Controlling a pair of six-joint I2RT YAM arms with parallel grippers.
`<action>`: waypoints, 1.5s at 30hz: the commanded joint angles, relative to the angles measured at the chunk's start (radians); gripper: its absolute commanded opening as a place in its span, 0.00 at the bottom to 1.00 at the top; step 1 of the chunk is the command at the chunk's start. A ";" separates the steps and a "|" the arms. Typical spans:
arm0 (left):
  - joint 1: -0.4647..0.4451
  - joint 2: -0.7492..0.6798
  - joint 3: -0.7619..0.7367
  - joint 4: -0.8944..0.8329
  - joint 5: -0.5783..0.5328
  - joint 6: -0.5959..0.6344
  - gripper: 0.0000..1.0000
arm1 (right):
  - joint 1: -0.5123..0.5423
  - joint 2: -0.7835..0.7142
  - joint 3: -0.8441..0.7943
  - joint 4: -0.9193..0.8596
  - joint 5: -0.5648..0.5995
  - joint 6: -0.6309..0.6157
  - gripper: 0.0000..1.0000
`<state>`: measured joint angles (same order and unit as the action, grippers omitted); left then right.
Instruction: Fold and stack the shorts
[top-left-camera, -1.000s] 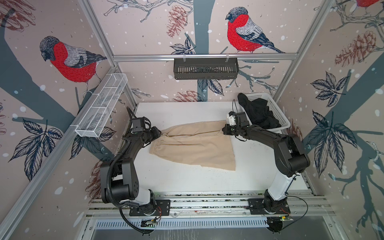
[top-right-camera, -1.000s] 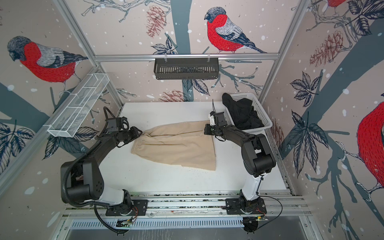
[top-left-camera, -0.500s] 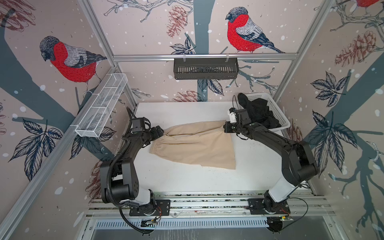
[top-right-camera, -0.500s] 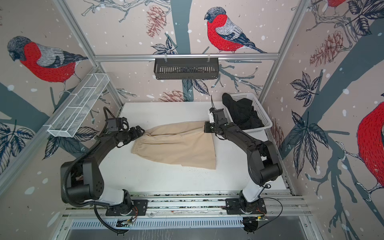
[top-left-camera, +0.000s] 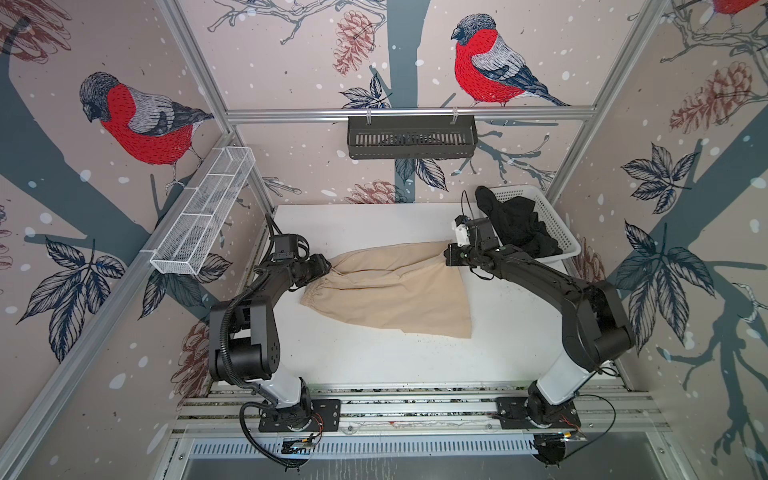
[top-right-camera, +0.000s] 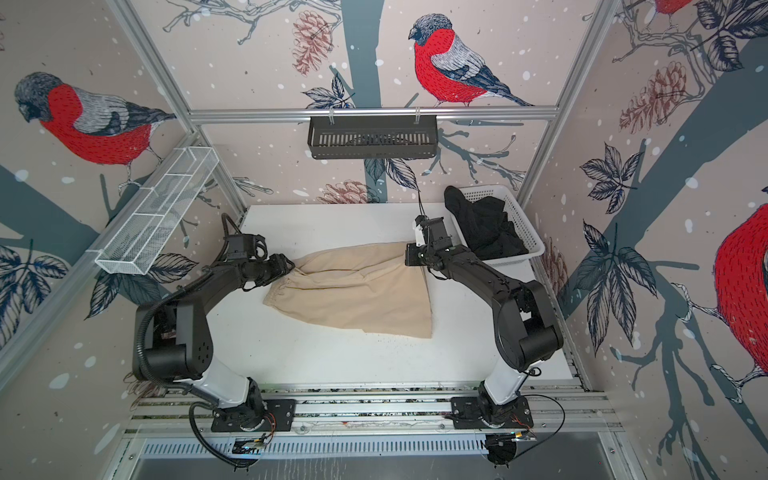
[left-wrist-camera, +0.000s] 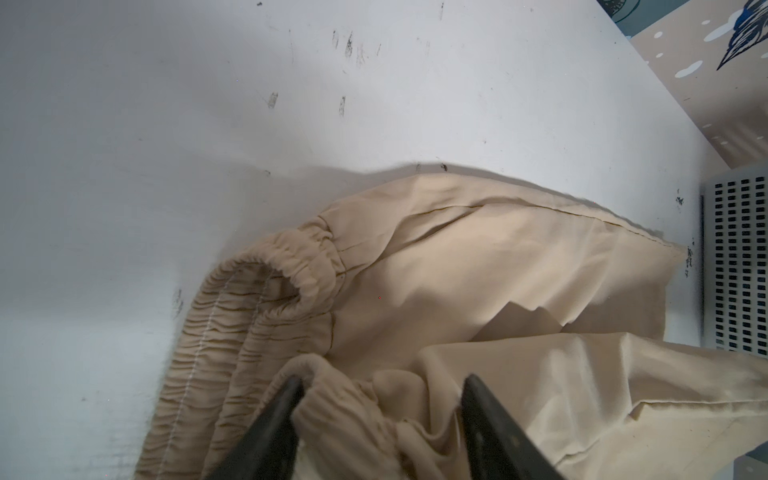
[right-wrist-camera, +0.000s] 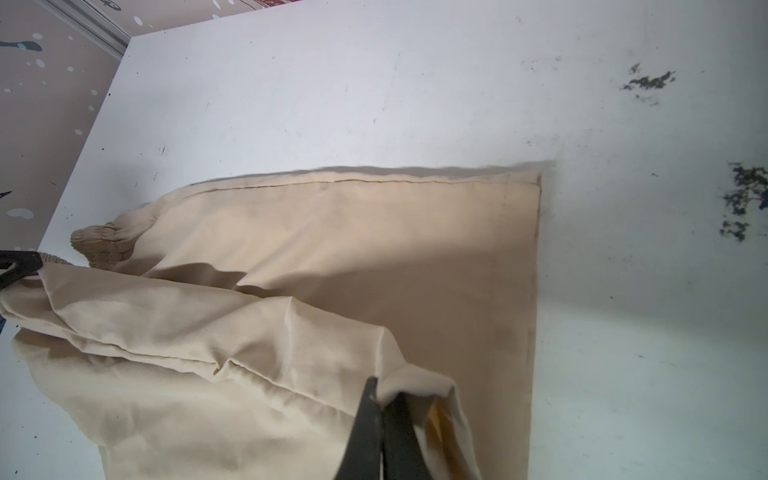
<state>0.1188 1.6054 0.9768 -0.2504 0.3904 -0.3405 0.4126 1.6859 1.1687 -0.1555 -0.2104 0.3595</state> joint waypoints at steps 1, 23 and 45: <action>-0.001 0.002 0.010 0.027 0.016 0.009 0.29 | 0.005 -0.023 0.015 -0.006 0.021 -0.021 0.01; 0.047 -0.047 0.070 -0.117 -0.038 0.035 0.04 | -0.036 0.046 0.195 -0.143 0.127 -0.146 0.02; 0.041 -0.055 0.172 -0.151 -0.073 0.005 0.97 | -0.061 0.196 0.260 -0.033 0.019 -0.159 0.84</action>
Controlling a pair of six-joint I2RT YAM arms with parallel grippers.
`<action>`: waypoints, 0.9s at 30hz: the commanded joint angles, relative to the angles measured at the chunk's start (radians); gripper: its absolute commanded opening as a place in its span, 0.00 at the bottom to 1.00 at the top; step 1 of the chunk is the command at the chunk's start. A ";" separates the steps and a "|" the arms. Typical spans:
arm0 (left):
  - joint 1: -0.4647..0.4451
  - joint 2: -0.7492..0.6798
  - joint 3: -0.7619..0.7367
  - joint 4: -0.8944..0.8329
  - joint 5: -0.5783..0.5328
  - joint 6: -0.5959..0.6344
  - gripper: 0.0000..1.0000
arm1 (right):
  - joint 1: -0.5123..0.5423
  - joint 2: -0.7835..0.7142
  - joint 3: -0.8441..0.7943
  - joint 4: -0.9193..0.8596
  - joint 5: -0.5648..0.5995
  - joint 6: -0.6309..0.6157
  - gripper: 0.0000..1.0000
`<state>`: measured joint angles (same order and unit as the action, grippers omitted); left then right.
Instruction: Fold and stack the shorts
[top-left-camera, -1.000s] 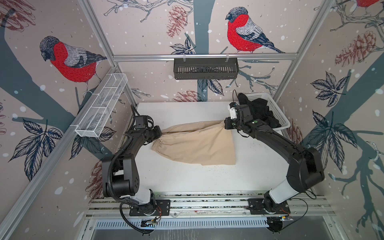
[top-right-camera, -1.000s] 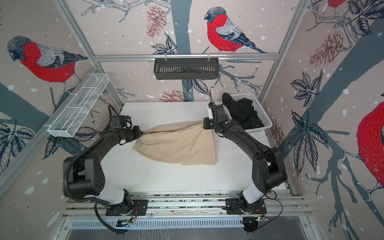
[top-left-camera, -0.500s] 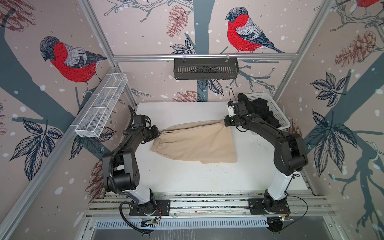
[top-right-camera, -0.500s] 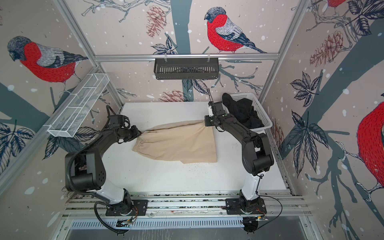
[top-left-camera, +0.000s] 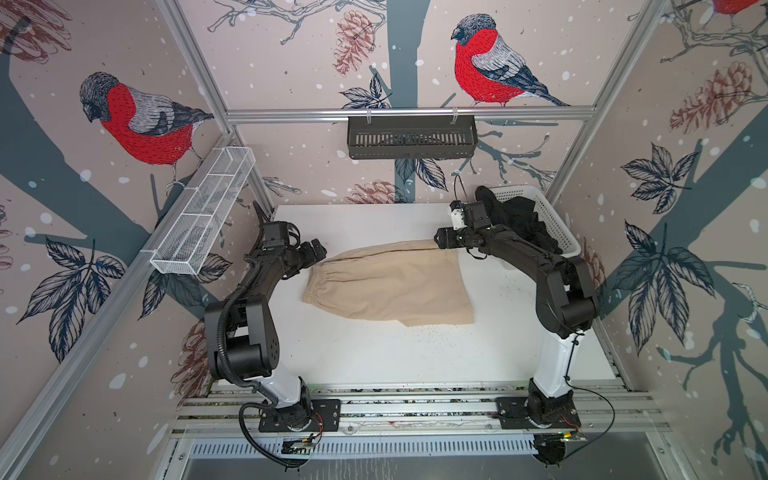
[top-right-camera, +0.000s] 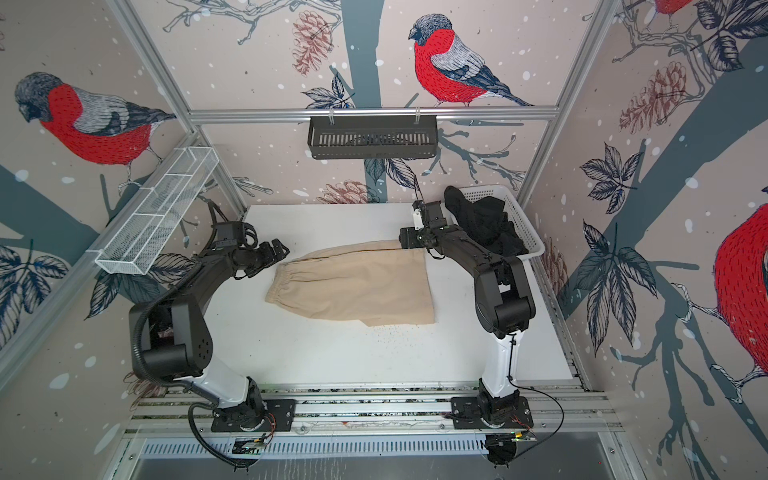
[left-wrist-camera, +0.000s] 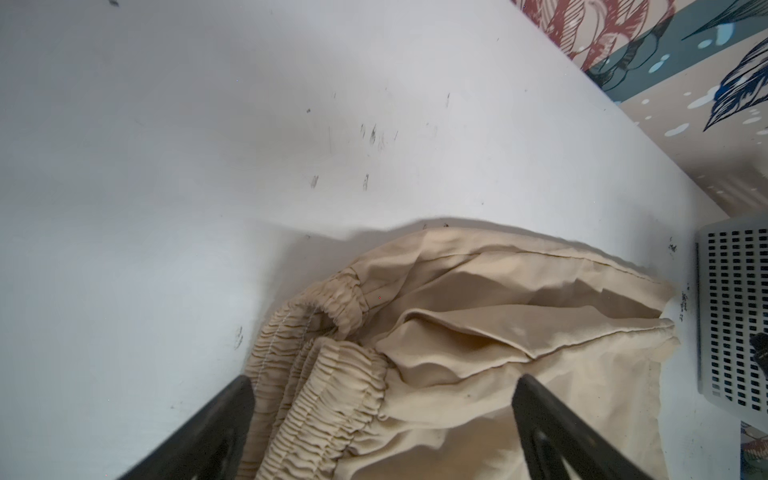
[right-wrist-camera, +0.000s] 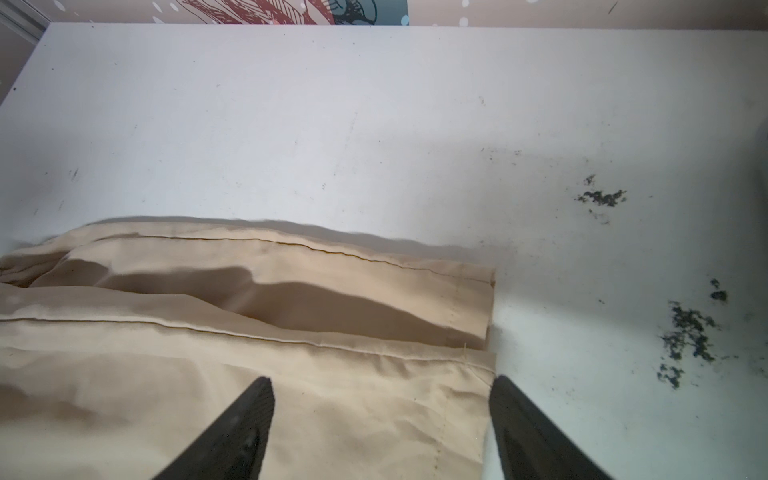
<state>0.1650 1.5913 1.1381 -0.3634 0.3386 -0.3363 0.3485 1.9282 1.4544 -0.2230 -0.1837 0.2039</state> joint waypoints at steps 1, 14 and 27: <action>-0.015 -0.069 0.007 -0.047 -0.021 0.001 0.97 | 0.006 -0.072 -0.050 0.036 -0.012 -0.005 0.82; -0.263 -0.066 -0.171 0.197 0.120 -0.009 0.97 | 0.130 -0.181 -0.409 0.210 -0.086 0.143 0.63; -0.214 0.154 -0.098 0.357 -0.003 0.082 0.97 | 0.237 -0.348 -0.632 0.172 0.052 0.217 0.62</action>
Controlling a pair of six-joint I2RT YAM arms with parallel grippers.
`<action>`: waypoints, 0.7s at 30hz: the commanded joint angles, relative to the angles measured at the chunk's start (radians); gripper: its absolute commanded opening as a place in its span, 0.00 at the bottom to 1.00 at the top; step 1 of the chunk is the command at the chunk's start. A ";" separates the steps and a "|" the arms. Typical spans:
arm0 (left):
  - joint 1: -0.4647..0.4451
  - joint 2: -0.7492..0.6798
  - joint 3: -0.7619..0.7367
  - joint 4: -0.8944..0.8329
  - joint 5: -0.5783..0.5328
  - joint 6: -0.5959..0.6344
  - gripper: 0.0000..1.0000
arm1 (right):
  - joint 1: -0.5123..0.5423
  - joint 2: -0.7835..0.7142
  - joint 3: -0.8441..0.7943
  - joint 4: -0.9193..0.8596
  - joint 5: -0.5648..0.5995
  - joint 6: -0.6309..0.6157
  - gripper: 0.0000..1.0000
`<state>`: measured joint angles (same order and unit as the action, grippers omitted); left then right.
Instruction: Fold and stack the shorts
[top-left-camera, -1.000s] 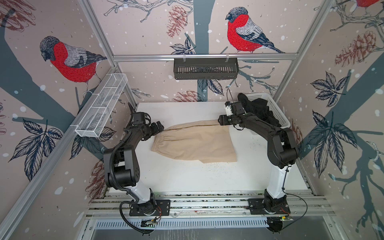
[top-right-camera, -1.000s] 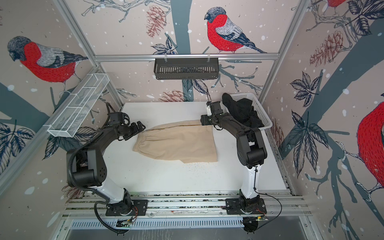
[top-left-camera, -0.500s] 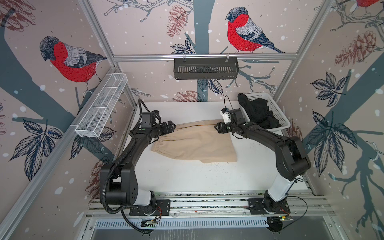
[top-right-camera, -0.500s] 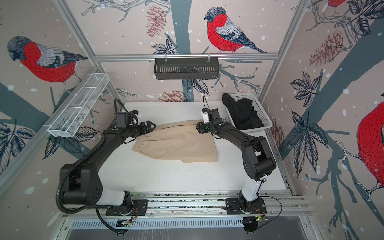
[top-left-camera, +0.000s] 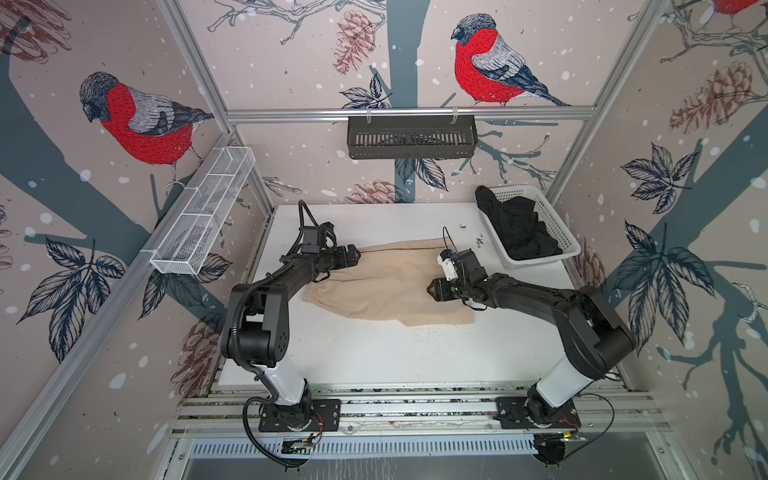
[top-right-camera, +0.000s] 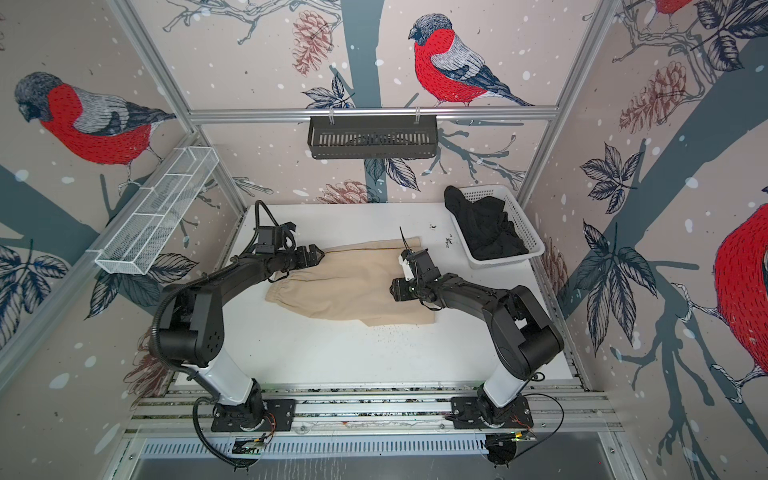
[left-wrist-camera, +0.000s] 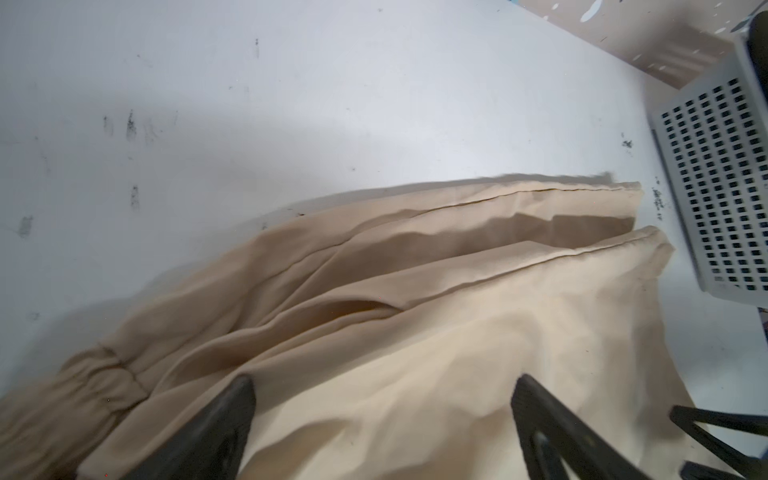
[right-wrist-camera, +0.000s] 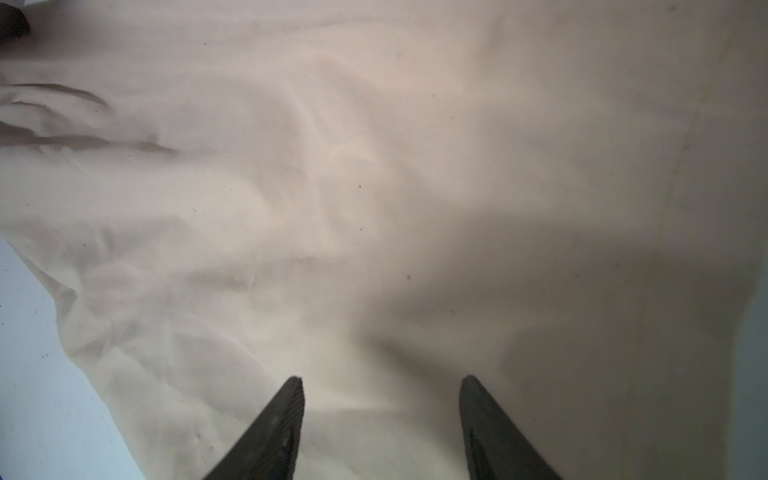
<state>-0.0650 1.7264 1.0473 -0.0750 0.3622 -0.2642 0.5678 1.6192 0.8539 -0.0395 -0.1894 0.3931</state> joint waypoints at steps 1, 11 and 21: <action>0.024 0.027 -0.017 0.078 -0.026 0.001 0.97 | 0.023 -0.065 -0.058 -0.011 0.065 0.038 0.62; 0.053 0.048 -0.124 0.158 -0.051 -0.032 0.97 | 0.029 -0.157 -0.248 0.032 0.104 0.107 0.63; 0.047 -0.021 -0.192 0.131 0.001 -0.107 0.97 | -0.119 -0.206 -0.310 -0.007 0.071 0.112 0.63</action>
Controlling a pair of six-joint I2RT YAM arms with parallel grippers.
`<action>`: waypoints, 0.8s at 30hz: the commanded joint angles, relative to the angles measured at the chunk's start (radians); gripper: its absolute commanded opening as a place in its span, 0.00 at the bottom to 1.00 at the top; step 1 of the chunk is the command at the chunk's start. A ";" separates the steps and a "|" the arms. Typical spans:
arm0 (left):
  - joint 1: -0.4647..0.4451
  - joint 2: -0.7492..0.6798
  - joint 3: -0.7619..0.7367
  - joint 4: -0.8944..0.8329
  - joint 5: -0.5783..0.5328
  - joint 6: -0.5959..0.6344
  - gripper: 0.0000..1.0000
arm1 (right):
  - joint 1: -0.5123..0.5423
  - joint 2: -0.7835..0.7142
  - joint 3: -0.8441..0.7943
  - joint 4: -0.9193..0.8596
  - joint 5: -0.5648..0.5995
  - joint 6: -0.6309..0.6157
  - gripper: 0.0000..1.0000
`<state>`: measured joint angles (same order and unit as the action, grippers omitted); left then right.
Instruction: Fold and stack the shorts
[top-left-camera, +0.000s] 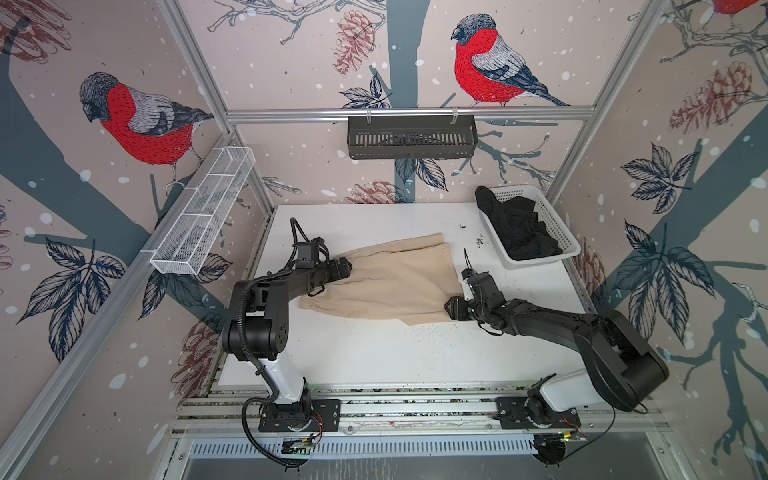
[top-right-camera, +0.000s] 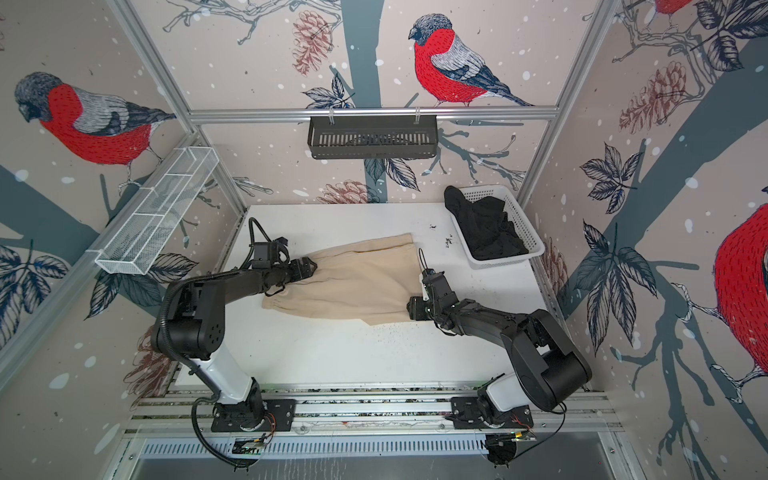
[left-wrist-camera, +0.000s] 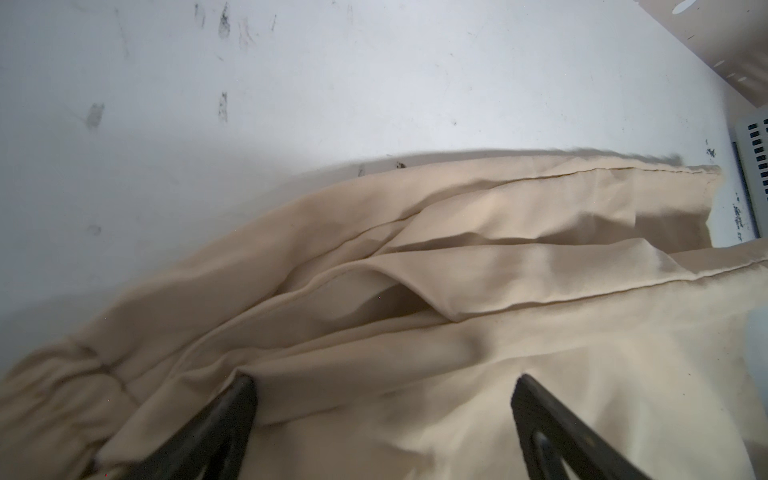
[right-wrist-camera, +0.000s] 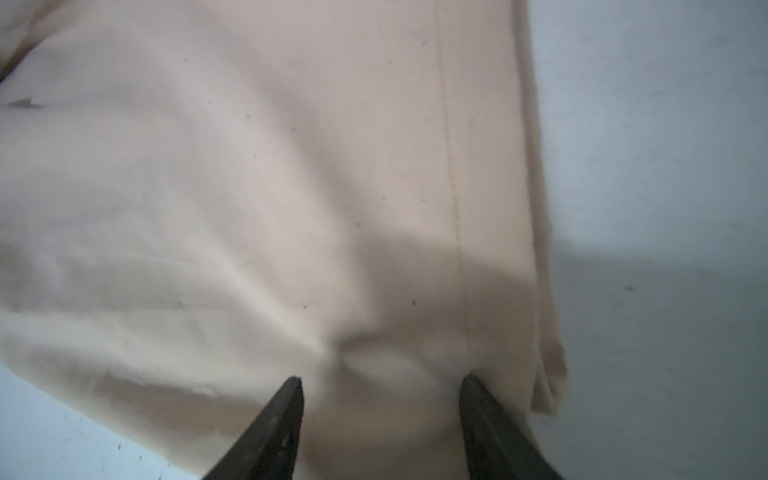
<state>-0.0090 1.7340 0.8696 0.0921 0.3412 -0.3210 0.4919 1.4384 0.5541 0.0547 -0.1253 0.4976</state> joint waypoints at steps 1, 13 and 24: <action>-0.021 -0.051 -0.025 -0.045 0.042 -0.067 0.97 | -0.078 -0.051 -0.014 -0.121 -0.009 0.000 0.63; -0.072 -0.369 0.108 -0.307 -0.121 -0.081 0.97 | -0.063 -0.177 0.156 -0.256 0.048 -0.122 0.73; -0.008 -0.467 0.075 -0.365 -0.071 -0.070 0.97 | -0.156 0.314 0.530 -0.086 -0.051 -0.210 0.75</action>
<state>-0.0261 1.2865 0.9684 -0.2375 0.2577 -0.3920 0.3454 1.6749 1.0134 -0.0959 -0.1280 0.3420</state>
